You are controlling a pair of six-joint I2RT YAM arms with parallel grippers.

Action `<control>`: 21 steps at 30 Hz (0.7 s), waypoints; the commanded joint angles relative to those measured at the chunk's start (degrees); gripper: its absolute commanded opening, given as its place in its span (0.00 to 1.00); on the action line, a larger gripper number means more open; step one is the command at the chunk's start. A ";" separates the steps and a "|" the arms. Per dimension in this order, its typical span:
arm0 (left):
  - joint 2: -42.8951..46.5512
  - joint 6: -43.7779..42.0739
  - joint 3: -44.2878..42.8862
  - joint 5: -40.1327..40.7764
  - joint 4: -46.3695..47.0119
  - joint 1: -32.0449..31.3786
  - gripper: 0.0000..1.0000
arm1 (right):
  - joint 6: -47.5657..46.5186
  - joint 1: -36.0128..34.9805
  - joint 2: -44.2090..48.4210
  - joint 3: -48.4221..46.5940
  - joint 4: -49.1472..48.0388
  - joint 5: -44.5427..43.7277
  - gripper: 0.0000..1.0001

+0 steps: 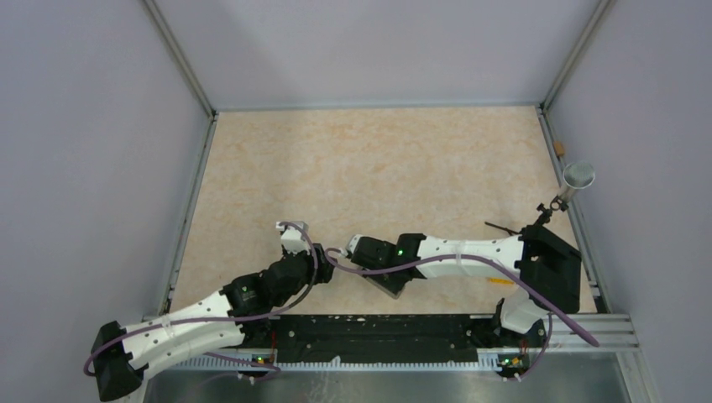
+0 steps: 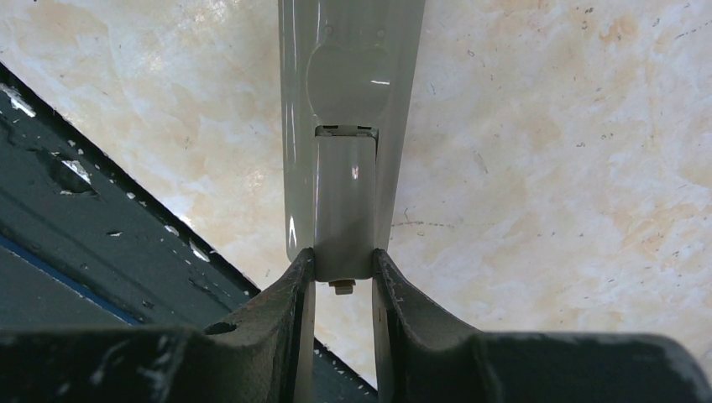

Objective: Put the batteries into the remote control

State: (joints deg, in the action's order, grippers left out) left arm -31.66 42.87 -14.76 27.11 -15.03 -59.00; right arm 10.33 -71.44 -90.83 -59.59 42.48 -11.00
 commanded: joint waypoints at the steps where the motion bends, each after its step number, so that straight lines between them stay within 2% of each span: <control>1: -0.27 -0.85 -0.06 0.92 2.28 0.22 0.61 | 0.96 0.81 -0.38 0.29 -1.14 -1.30 0.00; 21: -1.32 -0.96 -0.18 0.57 2.63 0.24 0.61 | 1.22 0.95 -1.54 0.13 -2.06 -2.08 0.00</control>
State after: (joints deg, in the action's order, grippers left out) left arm -32.53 42.85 -14.76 27.09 -14.98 -59.00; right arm 10.76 -71.33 -91.66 -59.22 41.45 -11.77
